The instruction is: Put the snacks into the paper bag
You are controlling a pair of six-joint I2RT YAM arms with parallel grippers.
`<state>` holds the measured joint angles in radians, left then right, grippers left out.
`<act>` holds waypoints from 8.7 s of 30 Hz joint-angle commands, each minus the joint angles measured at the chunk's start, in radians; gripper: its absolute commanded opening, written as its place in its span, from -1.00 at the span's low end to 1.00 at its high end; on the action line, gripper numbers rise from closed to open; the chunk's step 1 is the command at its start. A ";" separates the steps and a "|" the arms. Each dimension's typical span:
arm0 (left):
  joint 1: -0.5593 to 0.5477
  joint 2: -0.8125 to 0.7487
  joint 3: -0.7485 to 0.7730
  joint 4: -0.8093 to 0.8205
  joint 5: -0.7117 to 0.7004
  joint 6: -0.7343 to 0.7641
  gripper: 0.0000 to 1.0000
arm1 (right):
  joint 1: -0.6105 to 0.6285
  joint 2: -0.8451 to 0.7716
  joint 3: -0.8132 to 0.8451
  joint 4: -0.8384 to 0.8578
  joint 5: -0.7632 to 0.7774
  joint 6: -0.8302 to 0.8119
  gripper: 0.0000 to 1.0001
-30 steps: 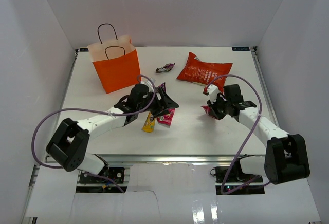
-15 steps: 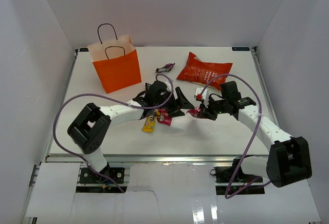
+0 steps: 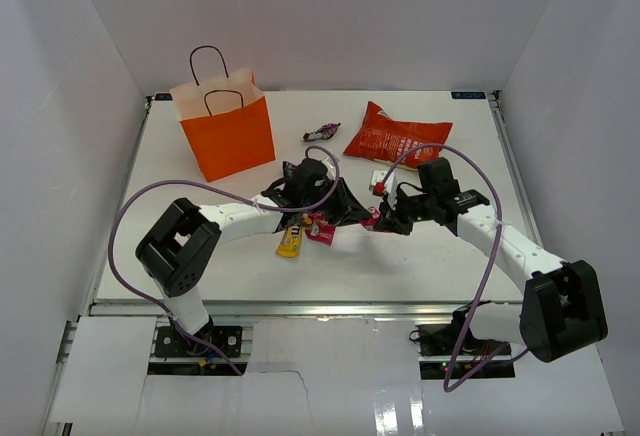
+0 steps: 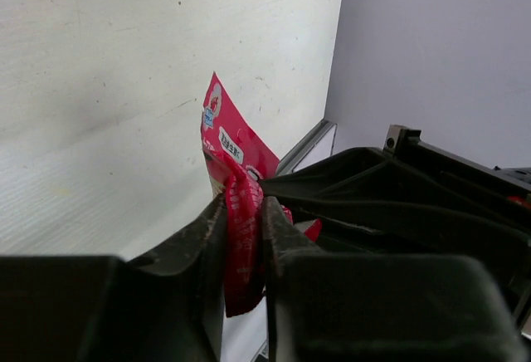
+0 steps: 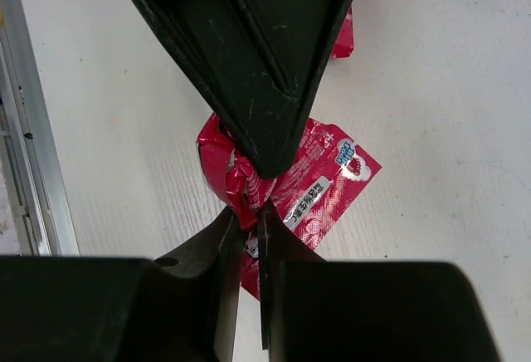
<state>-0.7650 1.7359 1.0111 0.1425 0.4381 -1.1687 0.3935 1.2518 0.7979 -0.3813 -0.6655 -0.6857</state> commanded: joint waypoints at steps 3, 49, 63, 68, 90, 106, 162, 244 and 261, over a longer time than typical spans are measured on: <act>-0.007 -0.025 0.008 0.017 0.010 0.023 -0.67 | 0.005 -0.022 0.023 0.035 -0.057 0.012 -0.60; 0.642 0.014 1.031 -0.843 -0.391 0.791 -0.62 | -0.077 -0.026 0.138 -0.143 -0.129 -0.008 0.61; 0.665 -0.082 1.046 -0.833 -0.400 0.810 0.52 | -0.045 0.098 0.190 -0.123 -0.180 0.113 0.59; 0.665 -0.298 0.846 -0.715 -0.381 0.801 0.70 | 0.083 0.297 0.305 -0.107 -0.016 0.460 0.45; 0.665 -1.199 -0.497 -0.427 -0.047 0.265 0.96 | 0.321 0.707 0.540 0.007 0.530 0.965 0.50; 0.554 -0.967 -0.674 -0.213 0.005 0.153 0.96 | 0.295 0.773 0.492 0.081 0.587 0.868 -0.85; 0.263 -0.035 -0.094 0.049 0.208 1.166 0.86 | 0.059 0.478 0.297 0.193 -0.080 0.423 -0.85; 0.854 -0.460 0.558 -0.389 -0.236 1.052 0.88 | 0.261 0.343 0.448 -0.094 0.068 0.282 0.33; 0.852 -1.246 -0.330 -0.558 -0.139 0.465 0.96 | 0.496 0.722 0.644 0.054 0.302 1.031 0.40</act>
<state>0.0875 0.5320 0.7620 -0.3454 0.2592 -0.5369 0.8562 1.9396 1.3911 -0.3721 -0.3820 0.2485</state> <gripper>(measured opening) 0.979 0.702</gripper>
